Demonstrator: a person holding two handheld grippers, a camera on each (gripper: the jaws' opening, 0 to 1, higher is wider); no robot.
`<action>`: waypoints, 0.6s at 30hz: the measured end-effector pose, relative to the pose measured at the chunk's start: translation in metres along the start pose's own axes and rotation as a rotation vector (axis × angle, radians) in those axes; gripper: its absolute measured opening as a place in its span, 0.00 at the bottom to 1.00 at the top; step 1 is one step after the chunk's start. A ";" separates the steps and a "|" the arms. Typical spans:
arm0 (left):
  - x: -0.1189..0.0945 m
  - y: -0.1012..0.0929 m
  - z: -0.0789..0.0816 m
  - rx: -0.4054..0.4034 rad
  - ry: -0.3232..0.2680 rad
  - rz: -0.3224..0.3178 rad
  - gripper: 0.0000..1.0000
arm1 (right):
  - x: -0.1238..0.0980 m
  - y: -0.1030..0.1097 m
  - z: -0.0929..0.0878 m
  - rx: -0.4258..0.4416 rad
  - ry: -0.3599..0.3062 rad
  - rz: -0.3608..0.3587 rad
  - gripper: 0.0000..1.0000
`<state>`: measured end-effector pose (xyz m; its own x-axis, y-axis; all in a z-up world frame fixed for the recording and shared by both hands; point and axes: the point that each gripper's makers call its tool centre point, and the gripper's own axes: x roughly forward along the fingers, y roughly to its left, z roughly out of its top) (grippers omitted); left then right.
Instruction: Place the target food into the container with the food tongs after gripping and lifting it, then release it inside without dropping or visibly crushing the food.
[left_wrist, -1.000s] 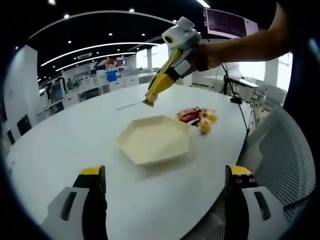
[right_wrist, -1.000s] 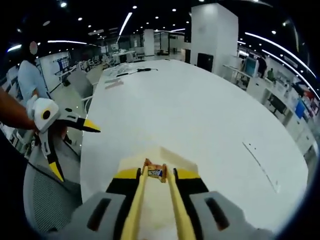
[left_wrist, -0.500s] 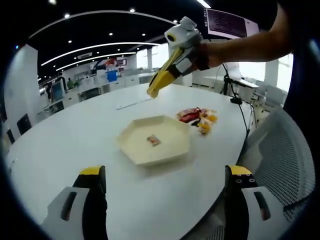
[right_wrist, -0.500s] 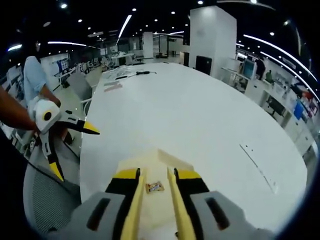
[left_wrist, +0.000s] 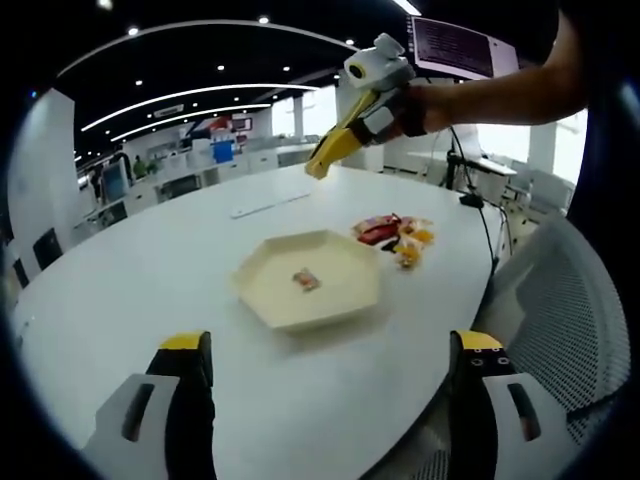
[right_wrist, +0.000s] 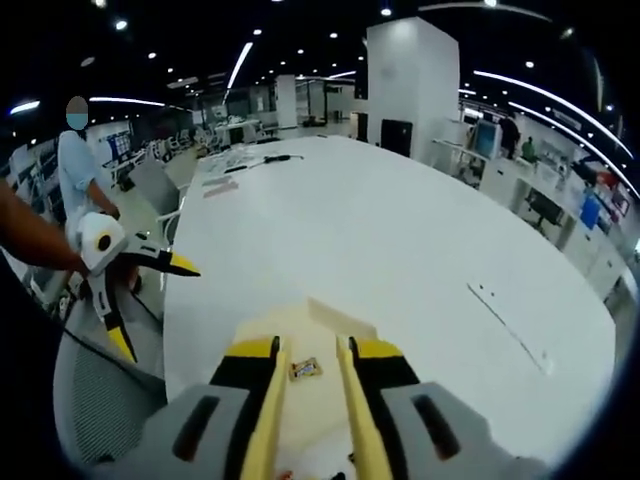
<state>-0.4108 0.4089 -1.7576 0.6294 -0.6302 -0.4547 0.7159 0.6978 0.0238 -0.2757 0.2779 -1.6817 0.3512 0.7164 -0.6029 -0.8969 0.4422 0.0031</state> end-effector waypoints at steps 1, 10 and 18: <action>0.000 0.000 0.000 0.001 0.000 0.001 0.95 | -0.003 -0.002 -0.002 0.001 0.002 -0.004 0.27; 0.001 -0.001 -0.001 0.005 0.003 -0.006 0.95 | -0.024 -0.005 -0.015 0.003 -0.005 -0.010 0.27; 0.000 -0.002 0.002 -0.018 -0.013 -0.017 0.99 | -0.050 -0.006 -0.030 -0.006 -0.010 -0.027 0.27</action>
<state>-0.4116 0.4064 -1.7562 0.6214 -0.6461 -0.4432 0.7209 0.6930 0.0006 -0.2961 0.2230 -1.6757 0.3780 0.7095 -0.5948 -0.8886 0.4583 -0.0181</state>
